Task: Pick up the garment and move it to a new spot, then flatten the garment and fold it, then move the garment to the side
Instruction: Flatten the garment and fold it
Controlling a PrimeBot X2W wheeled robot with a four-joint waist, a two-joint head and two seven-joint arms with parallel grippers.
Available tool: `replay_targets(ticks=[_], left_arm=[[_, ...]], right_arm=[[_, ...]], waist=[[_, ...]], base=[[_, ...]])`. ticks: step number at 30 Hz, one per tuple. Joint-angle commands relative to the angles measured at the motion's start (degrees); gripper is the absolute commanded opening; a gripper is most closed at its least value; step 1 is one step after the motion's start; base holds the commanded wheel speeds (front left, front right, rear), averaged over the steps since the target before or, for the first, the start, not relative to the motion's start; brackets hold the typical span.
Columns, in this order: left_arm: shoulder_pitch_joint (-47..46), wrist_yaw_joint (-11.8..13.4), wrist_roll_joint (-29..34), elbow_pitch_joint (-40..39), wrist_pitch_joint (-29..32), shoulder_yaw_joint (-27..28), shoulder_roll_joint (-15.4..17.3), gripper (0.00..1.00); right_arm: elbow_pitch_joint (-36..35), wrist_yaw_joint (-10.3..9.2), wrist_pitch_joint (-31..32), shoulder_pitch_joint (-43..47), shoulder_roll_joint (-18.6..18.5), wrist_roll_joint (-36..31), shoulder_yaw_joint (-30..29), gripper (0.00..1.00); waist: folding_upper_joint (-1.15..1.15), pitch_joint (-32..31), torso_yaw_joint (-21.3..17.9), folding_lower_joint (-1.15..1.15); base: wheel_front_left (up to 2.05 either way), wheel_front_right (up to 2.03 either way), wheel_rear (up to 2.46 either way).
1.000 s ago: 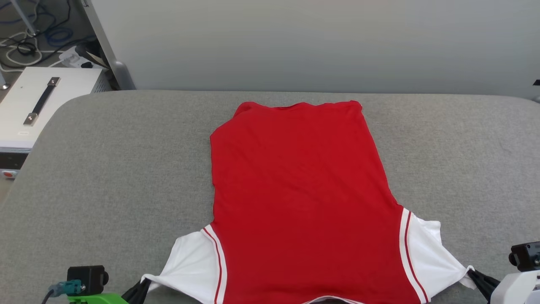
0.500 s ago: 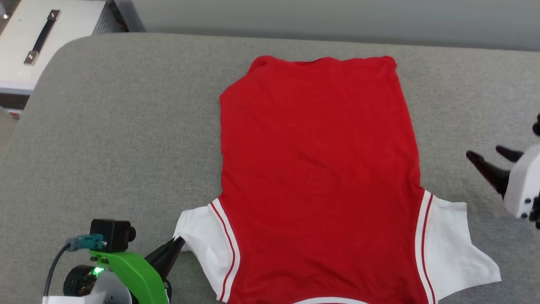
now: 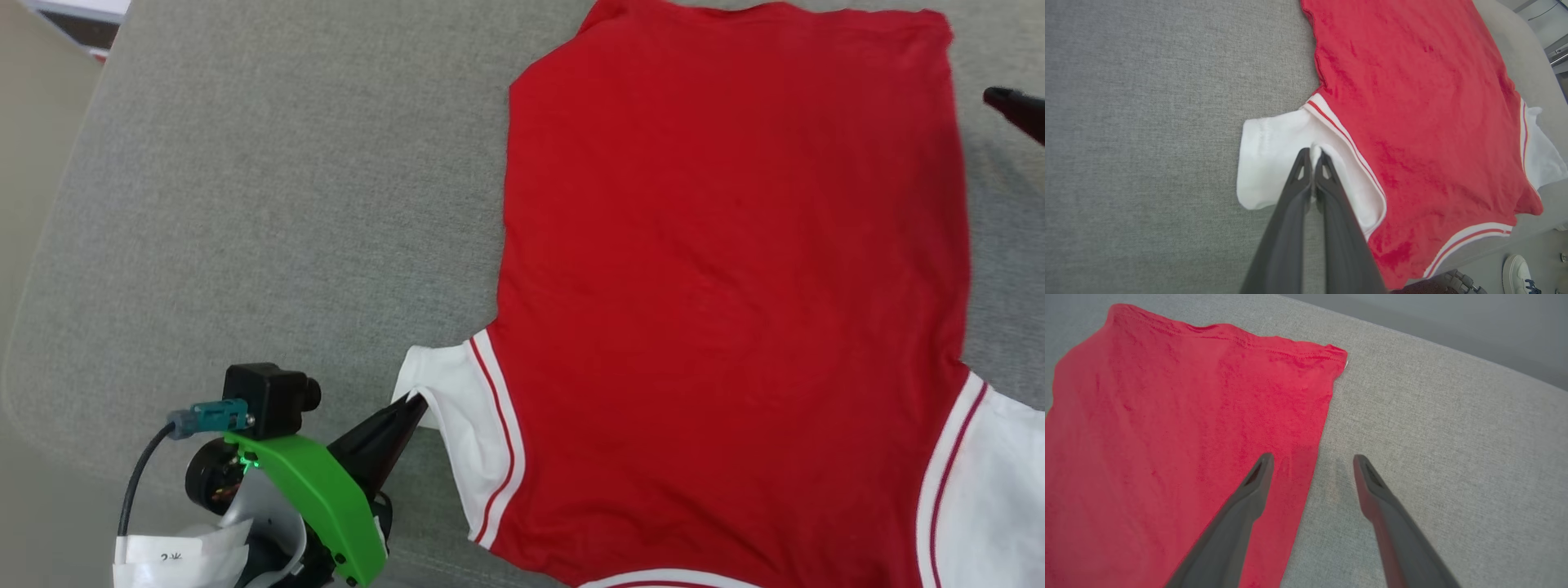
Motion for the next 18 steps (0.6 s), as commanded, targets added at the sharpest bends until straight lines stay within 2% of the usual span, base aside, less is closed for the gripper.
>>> replay_targets(ticks=[1, 9, 18], left_arm=[[-1.56, -0.55, 0.63, -0.19, -0.33, -0.11, -0.65, 0.00], [-3.65, -1.63, 1.53, -0.19, -1.30, -1.06, -2.72, 0.00], [-5.20, -2.89, 1.86, 1.01, -2.39, -1.95, -4.78, 0.00]], right_arm=[[1.75, -0.05, 0.92, -2.38, 0.34, -1.23, -0.11, 1.00], [10.51, -0.05, 2.60, -11.89, -0.30, -7.12, 0.56, 1.00], [16.29, -0.05, 1.03, -15.17, -1.33, -10.82, 1.58, 1.00]], waist=[[0.00, 6.02, 6.00, -0.01], [0.00, 9.69, 9.26, -0.01], [0.00, 11.64, 11.16, -0.01]], base=[[0.00, 0.00, 0.00], [0.00, 0.00, 0.00], [0.00, 0.00, 0.00]])
